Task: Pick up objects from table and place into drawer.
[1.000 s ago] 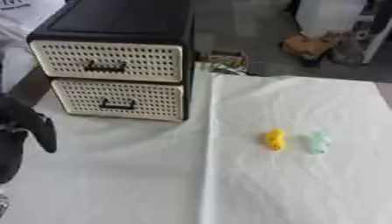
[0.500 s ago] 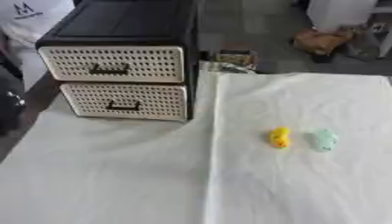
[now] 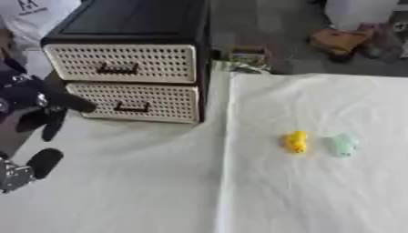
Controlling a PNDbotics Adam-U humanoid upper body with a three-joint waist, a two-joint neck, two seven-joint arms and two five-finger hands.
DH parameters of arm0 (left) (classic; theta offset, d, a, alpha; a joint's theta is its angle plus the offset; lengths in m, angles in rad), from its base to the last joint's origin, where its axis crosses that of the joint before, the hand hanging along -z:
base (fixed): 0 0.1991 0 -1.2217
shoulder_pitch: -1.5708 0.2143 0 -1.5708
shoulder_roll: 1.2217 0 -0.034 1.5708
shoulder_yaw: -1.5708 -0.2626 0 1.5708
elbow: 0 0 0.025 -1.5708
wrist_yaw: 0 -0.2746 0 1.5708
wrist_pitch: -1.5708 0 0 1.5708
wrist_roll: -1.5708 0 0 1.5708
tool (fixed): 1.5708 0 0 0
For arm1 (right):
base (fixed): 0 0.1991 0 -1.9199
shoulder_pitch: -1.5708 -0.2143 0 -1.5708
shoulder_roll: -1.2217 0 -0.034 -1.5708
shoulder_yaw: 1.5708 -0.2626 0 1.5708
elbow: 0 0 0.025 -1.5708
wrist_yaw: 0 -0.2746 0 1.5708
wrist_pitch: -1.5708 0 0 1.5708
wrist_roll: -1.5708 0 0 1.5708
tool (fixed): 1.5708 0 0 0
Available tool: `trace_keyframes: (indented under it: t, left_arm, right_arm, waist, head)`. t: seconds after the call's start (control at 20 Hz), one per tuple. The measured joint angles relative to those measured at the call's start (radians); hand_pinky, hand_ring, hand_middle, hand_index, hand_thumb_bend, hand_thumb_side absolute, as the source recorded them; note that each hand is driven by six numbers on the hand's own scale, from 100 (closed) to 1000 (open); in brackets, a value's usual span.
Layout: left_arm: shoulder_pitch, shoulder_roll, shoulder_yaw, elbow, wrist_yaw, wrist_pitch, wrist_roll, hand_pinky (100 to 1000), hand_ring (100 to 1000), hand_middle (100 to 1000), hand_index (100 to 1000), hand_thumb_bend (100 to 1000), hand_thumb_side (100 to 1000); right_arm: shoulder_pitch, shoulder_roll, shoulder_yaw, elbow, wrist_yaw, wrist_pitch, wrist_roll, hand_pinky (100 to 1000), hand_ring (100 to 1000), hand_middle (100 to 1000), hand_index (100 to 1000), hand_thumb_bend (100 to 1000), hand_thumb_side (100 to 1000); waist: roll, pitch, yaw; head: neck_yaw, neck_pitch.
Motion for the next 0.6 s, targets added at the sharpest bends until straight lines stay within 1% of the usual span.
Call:
trace_keyframes:
  t: [0.1, 0.2, 0.3, 0.6]
  left_arm:
    - [-0.027, 0.027, 0.014, -0.002, -0.030, 0.026, -0.029, 100, 100, 100, 870, 105, 408]
    - [-0.060, 0.036, 0.019, -0.002, -0.060, 0.052, -0.058, 100, 100, 100, 882, 100, 391]
    - [-0.084, 0.038, 0.019, -0.002, -0.089, 0.075, -0.070, 100, 100, 100, 887, 105, 408]
    - [-0.130, 0.038, 0.005, -0.003, -0.177, 0.156, -0.022, 100, 100, 100, 877, 105, 408]
  right_arm:
    - [0.009, 0.004, -0.019, 0.000, -0.009, -0.002, -0.028, 816, 768, 461, 843, 423, 1000]
    - [0.016, 0.005, -0.030, 0.000, -0.015, -0.005, -0.057, 817, 768, 461, 842, 425, 1000]
    - [0.017, 0.006, -0.033, 0.000, -0.016, -0.007, -0.079, 818, 769, 462, 842, 424, 1000]
    - [0.021, 0.006, -0.033, 0.000, -0.016, -0.011, -0.103, 817, 768, 462, 840, 423, 1000]
  waist:
    - [0.003, 0.002, -0.003]
    - [0.005, 0.002, -0.004]
    - [0.006, 0.002, -0.005]
    - [0.013, 0.008, -0.013]
  head:
    - [0.004, 0.000]
    - [0.008, 0.000]
    - [0.010, 0.000]
    - [0.016, -0.001]
